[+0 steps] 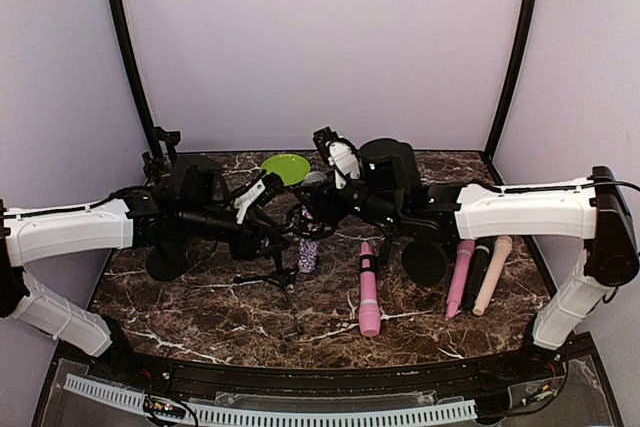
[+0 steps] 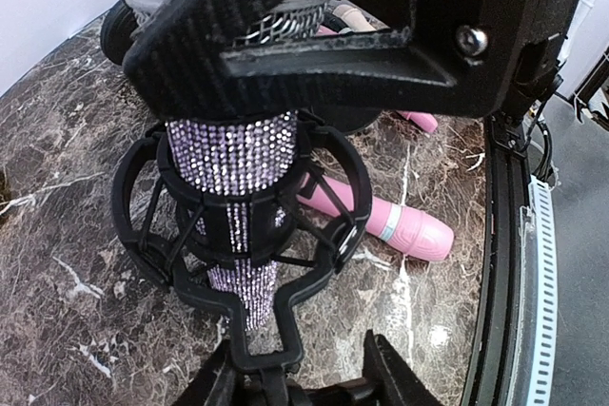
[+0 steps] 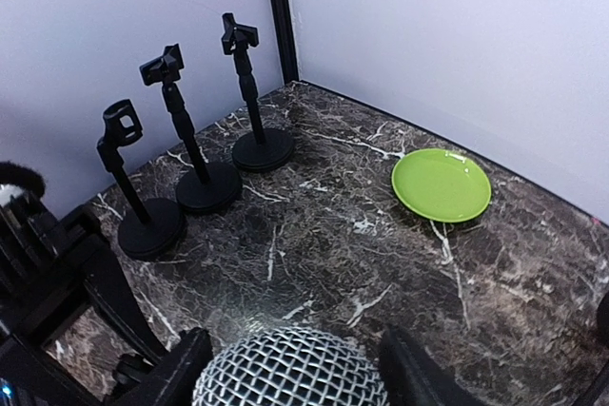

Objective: Remove the microphone from the stand
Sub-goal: Hold the microphone stand with the microphone at the center of the board, then remove the microphone from the microphone stand.

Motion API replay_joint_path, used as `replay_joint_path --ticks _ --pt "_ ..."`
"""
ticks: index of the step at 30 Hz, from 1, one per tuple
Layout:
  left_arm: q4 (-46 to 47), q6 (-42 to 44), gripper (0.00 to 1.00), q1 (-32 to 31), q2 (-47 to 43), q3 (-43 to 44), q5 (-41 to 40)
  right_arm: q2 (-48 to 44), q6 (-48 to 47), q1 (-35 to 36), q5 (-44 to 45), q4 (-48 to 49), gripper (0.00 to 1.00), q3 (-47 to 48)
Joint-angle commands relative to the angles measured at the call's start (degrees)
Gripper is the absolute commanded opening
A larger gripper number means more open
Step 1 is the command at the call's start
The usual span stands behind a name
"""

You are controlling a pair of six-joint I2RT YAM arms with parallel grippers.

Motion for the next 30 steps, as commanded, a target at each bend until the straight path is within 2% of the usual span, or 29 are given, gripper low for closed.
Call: replay_joint_path --ticks 1,5,12,17,30 --pt "-0.07 -0.03 0.24 -0.12 0.07 0.82 0.58 -0.64 0.04 0.32 0.33 2.44 0.50 1.03" --pt "-0.81 0.32 0.16 -0.33 0.60 1.11 0.50 -2.22 -0.68 0.30 0.29 3.37 0.36 0.62" --pt "-2.45 1.35 0.10 -0.73 1.99 2.01 -0.17 -5.41 -2.49 0.19 -2.60 6.76 0.24 -0.95" --pt "-4.15 2.56 0.07 -1.87 3.05 2.62 -2.45 -6.70 -2.36 0.03 -4.82 9.08 0.22 -1.70" --pt "-6.40 4.07 0.03 -3.30 4.76 3.84 -6.05 -7.39 -1.24 -0.19 -1.90 5.94 0.22 0.93"
